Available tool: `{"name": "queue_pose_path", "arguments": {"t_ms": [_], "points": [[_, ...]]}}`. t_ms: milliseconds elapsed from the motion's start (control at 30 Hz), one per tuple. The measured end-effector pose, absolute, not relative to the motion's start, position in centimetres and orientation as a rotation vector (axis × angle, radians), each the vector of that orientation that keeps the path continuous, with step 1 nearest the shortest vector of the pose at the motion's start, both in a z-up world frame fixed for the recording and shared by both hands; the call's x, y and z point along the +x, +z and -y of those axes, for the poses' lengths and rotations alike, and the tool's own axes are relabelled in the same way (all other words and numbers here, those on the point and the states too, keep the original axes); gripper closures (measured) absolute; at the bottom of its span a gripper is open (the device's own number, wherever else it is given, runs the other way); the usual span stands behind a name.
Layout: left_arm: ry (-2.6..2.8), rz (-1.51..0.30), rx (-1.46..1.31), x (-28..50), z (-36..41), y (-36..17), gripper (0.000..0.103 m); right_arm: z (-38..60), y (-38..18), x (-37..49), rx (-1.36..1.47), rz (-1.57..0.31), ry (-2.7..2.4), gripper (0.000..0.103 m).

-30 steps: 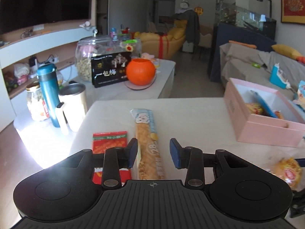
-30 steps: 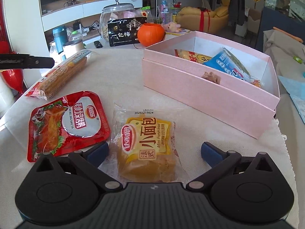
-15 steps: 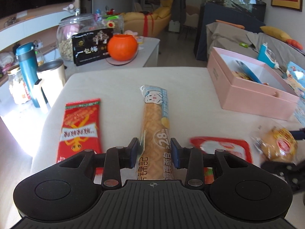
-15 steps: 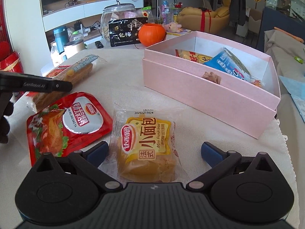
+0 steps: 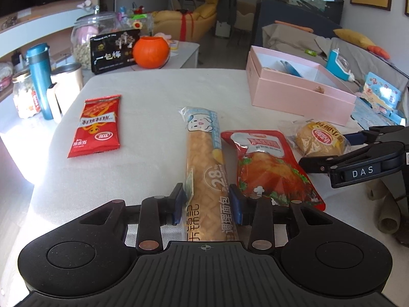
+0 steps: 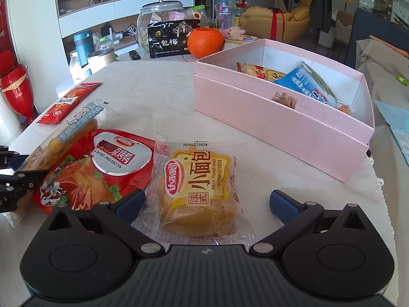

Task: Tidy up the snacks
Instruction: 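Move right gripper to red roast duck packet while left holds bread stick, then grasp the red roast duck packet with the right gripper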

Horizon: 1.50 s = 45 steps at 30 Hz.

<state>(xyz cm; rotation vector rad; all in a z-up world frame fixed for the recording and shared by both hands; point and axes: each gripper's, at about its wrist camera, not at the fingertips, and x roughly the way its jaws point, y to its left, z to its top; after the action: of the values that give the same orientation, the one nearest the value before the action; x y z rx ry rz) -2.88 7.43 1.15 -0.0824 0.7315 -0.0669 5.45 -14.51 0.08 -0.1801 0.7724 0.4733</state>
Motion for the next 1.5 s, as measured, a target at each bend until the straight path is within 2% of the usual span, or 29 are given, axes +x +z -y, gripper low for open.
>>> {"name": "queue_pose_path", "arguments": {"t_ms": [167, 333, 467, 600, 700, 867, 967, 1167, 1233, 1267, 1367, 1500], "points": [[-0.077, -0.707, -0.125, -3.1, -8.2, 0.9, 0.06, 14.4, 1.2, 4.9, -0.216, -0.82, 0.438, 0.001], [-0.043, -0.677, -0.153, -3.3, -9.1, 0.7, 0.06, 14.4, 4.3, 2.4, -0.216, -0.694, 0.409, 0.001], [0.009, -0.675, -0.147, -3.7, -9.8, 0.8, 0.062, 12.6, 5.8, 1.9, -0.086, -0.776, 0.579, 0.001], [0.012, -0.677, -0.159, -4.3, -10.4, 0.8, 0.062, 9.4, 4.2, 3.9, 0.001, -0.912, 0.589, 0.007], [0.011, -0.677, -0.153, -4.6, -10.4, 0.7, 0.062, 7.2, 2.1, 5.8, 0.044, -0.997, 0.526, 0.004], [0.016, -0.682, -0.145, -4.5, -10.0, 0.8, 0.062, 4.9, 1.5, 6.3, -0.074, -0.918, 0.471, 0.004], [0.007, -0.686, -0.144, -4.2, -9.5, 0.9, 0.062, 5.7, 1.5, 5.5, -0.141, -0.892, 0.51, 0.013], [-0.056, -0.691, -0.118, -2.4, -7.1, 0.8, 0.062, 10.2, 2.2, 4.9, -0.115, -0.896, 0.515, 0.019], [-0.058, -0.693, -0.089, -1.7, -6.2, 0.7, 0.061, 11.5, 2.6, 4.7, -0.111, -0.886, 0.503, 0.027], [-0.058, -0.692, -0.077, -1.4, -5.8, 0.6, 0.06, 11.9, 2.7, 4.6, -0.118, -0.883, 0.492, 0.028], [-0.054, -0.686, -0.052, -0.6, -5.1, 0.4, 0.059, 13.2, 2.5, 4.5, -0.124, -0.879, 0.469, 0.026], [-0.048, -0.667, -0.031, -0.3, -4.7, 0.1, 0.058, 14.6, 1.7, 5.0, -0.057, -0.914, 0.454, 0.014]]}}
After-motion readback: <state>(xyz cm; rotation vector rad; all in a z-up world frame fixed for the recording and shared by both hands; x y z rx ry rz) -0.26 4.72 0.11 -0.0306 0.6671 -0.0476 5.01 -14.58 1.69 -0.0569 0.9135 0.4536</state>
